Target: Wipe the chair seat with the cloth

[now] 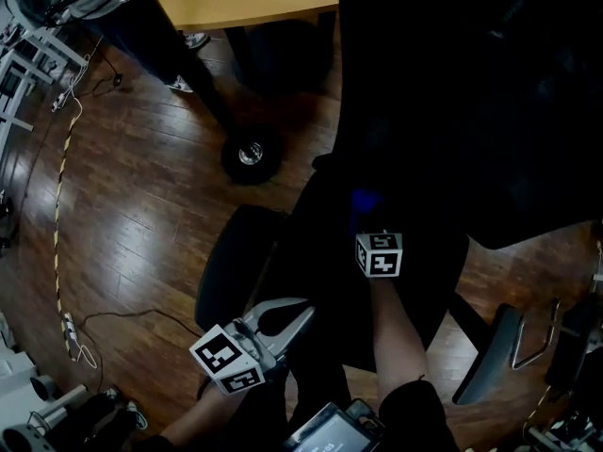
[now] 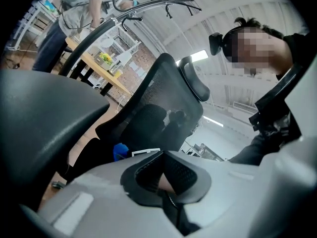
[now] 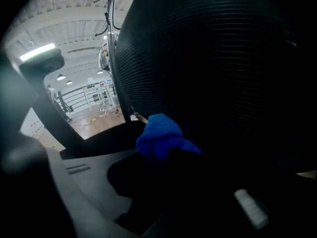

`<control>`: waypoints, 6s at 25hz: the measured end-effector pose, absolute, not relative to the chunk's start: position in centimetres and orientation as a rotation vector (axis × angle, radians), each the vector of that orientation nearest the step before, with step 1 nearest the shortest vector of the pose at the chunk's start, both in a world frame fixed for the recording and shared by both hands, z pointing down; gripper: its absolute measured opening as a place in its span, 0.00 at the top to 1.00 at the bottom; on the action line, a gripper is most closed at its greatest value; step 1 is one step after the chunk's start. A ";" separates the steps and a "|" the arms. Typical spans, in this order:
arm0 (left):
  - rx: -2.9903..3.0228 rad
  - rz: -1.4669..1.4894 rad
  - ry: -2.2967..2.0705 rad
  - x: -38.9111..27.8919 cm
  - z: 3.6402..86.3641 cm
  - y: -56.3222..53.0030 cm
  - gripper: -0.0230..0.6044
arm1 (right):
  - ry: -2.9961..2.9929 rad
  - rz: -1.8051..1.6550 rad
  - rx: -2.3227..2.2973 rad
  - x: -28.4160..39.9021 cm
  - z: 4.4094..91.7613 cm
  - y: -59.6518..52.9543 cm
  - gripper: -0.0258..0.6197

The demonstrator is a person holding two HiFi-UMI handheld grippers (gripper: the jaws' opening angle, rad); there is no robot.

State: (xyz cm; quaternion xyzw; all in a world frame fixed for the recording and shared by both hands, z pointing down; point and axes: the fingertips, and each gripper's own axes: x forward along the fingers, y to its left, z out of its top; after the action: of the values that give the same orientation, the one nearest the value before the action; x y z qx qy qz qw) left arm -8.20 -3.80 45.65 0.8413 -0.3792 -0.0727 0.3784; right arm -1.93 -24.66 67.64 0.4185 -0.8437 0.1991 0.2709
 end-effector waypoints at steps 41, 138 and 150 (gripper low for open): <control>2.124 -0.254 -1.035 -11.5 43.5 0.4 0.96 | -2.462 0.571 0.863 -15.0 65.8 -17.2 0.87; 2.225 -0.271 -1.111 -11.9 41.8 0.3 0.96 | -2.256 1.001 1.035 -8.2 68.7 -0.2 0.87; 2.209 -0.212 -0.990 -10.4 43.3 0.5 0.96 | -1.867 1.004 1.503 21.4 68.5 1.2 0.87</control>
State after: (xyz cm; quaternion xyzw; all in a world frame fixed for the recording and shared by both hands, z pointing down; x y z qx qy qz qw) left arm -10.39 0.51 43.29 0.8521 -0.3818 -0.0820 0.3484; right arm 21.39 1.21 68.52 0.5573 -0.6921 0.3723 0.2680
